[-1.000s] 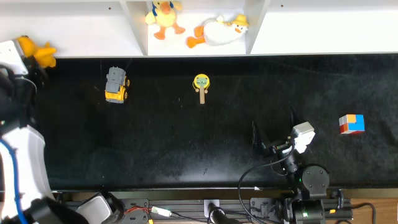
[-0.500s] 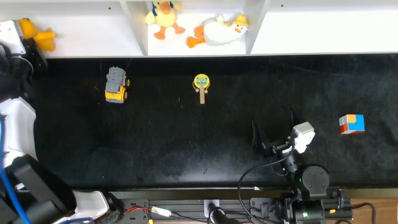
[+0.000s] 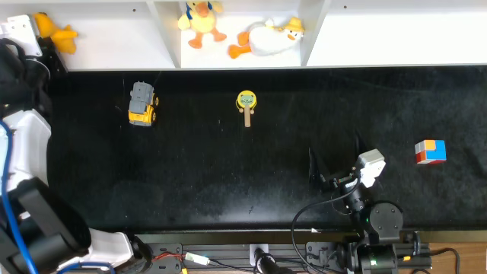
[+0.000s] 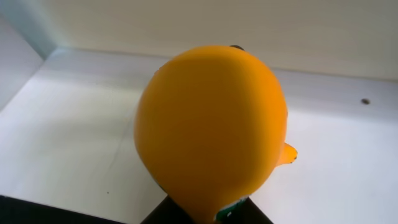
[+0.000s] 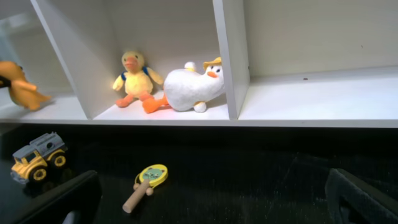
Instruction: Store Toys
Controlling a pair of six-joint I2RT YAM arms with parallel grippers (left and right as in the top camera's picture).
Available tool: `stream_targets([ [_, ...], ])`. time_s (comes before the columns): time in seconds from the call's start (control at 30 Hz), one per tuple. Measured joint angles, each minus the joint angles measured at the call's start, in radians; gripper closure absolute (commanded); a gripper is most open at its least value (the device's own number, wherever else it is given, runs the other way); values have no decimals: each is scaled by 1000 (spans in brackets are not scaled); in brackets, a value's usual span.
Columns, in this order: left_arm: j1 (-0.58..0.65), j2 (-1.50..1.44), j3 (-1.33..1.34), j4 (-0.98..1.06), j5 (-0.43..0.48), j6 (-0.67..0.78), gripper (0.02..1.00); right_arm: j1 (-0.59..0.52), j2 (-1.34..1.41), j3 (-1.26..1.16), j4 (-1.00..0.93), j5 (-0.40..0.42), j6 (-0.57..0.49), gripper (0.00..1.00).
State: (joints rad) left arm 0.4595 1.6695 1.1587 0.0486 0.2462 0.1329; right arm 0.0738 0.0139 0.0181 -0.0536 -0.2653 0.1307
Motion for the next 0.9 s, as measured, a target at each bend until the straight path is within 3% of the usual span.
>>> stream_targets([
  [0.63,-54,25,93,-125,-202,-24,945,0,0,0,0,0,0,5],
  [0.9,-54,32,112,-148,-220,-19,947,0,0,0,0,0,0,5],
])
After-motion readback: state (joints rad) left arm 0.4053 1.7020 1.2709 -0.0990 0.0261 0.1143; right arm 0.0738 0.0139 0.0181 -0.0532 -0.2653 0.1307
